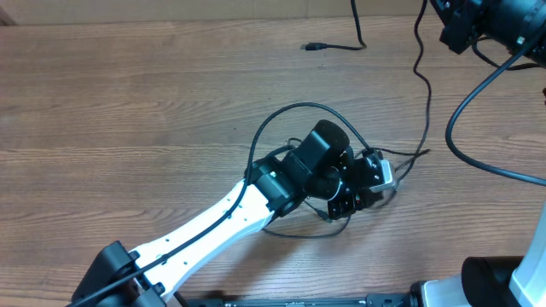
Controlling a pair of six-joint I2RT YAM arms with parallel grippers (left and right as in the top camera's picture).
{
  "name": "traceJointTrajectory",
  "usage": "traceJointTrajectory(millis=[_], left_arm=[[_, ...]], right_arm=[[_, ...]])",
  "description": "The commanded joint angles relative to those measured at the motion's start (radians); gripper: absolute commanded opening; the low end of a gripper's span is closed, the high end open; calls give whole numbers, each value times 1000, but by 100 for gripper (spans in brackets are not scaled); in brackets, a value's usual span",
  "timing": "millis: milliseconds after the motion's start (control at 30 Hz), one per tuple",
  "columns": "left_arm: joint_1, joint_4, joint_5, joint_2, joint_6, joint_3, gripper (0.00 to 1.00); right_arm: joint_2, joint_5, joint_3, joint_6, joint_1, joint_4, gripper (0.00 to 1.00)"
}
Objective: Untangle cables
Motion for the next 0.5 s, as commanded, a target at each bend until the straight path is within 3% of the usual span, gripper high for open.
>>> traceJointTrajectory(millis=[0, 133, 467], left_arm=[[-3, 3, 74, 0, -78, 12, 4], [-3, 15, 73, 6, -86, 12, 4], [-29, 134, -47, 105, -277, 12, 4]], right_arm=[[-5, 9, 13, 1, 3, -2, 4], [-5, 9, 13, 1, 3, -4, 4], [-5, 9, 13, 1, 3, -3, 4]])
